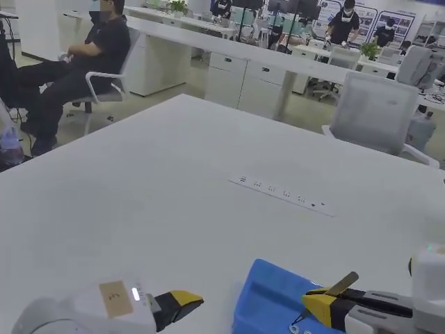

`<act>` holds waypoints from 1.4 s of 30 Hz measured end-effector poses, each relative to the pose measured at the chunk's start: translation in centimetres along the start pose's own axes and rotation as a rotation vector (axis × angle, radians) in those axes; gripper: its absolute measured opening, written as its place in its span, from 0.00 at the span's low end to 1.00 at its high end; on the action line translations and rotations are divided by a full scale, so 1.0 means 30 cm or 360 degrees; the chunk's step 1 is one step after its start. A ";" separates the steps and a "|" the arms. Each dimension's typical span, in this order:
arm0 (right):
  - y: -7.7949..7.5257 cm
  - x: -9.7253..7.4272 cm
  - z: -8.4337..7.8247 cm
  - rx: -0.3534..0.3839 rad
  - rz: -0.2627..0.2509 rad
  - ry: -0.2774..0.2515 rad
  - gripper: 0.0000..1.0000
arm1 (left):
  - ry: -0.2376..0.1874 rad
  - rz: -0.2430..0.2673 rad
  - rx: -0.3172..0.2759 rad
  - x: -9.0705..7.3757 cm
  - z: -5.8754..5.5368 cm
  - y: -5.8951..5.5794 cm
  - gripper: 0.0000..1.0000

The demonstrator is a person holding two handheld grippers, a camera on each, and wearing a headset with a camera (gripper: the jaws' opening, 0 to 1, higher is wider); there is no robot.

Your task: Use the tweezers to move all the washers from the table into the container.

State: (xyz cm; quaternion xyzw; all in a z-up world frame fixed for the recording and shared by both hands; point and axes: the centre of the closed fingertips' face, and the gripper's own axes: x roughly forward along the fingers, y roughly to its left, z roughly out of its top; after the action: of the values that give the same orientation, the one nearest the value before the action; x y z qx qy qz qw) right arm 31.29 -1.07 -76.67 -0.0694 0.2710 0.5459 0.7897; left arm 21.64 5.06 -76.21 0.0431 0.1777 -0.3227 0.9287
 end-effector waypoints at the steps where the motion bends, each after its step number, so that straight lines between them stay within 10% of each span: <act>1: 0.003 0.001 0.000 -0.0002 0.0003 0.0000 0.04 | 0.0000 0.0003 0.0000 -0.001 0.000 0.001 0.60; 23: 0.086 0.027 -0.060 0.0030 0.0100 0.0050 0.04 | -0.0017 0.0009 -0.0008 0.000 0.004 0.008 0.60; 42: 0.106 0.094 -0.217 0.0059 0.0142 0.0233 0.04 | -0.0026 0.0010 -0.0011 -0.001 0.007 0.008 0.60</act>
State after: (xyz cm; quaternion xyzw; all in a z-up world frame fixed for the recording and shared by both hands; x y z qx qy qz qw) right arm 26.86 -0.13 -82.99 -0.0823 0.3408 0.5691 0.7438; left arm 21.83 5.23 -76.02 0.0379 0.1712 -0.3196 0.9312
